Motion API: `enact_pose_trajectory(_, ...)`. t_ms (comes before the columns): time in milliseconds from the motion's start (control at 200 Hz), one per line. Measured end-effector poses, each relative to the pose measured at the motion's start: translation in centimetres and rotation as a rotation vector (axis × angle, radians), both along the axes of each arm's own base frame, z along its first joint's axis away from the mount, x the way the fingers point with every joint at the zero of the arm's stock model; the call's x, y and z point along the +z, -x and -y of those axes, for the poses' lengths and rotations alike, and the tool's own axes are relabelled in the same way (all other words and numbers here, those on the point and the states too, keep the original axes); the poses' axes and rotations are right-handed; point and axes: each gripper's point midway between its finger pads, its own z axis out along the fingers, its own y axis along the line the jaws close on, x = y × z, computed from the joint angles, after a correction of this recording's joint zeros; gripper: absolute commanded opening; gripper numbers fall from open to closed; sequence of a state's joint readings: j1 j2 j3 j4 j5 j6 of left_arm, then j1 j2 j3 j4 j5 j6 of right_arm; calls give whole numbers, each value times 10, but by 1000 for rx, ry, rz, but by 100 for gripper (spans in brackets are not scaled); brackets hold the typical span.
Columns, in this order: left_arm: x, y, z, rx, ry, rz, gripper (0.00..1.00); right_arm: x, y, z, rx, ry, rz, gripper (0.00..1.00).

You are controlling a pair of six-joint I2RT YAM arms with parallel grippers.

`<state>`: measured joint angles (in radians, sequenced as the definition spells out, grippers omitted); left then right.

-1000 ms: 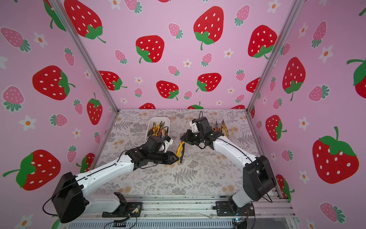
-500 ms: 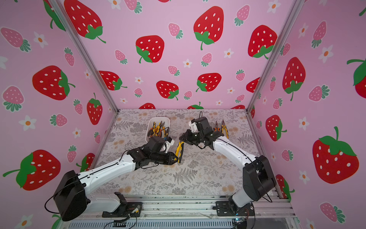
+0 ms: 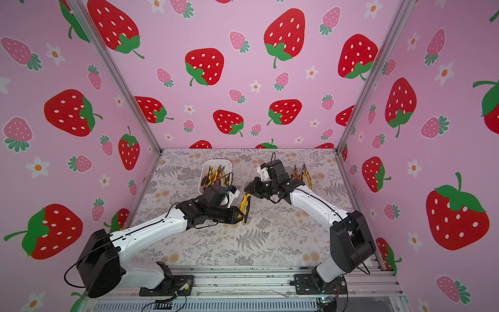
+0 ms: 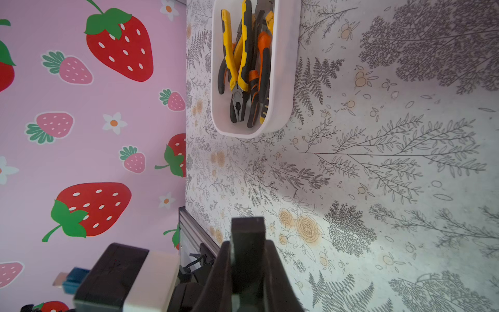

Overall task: Take the pliers out of the storage box
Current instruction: Place the pliers at the center of the board.

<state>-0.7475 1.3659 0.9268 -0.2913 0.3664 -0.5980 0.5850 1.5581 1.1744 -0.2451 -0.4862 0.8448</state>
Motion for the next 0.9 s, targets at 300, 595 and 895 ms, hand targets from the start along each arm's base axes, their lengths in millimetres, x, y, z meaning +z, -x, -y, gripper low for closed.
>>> enact_pose_trajectory(300,-4,2,-1,-3,-14,-13,21,-6,3,-1,14,16,-9,0)
enact_pose_trajectory(595,-11,2,-1,5,-32,-33,0,-11,3,-3,19,28,-10,0)
enact_pose_trajectory(895,-16,3,-2,8,-95,2,0,-14,5,-1,30,54,-9,38)
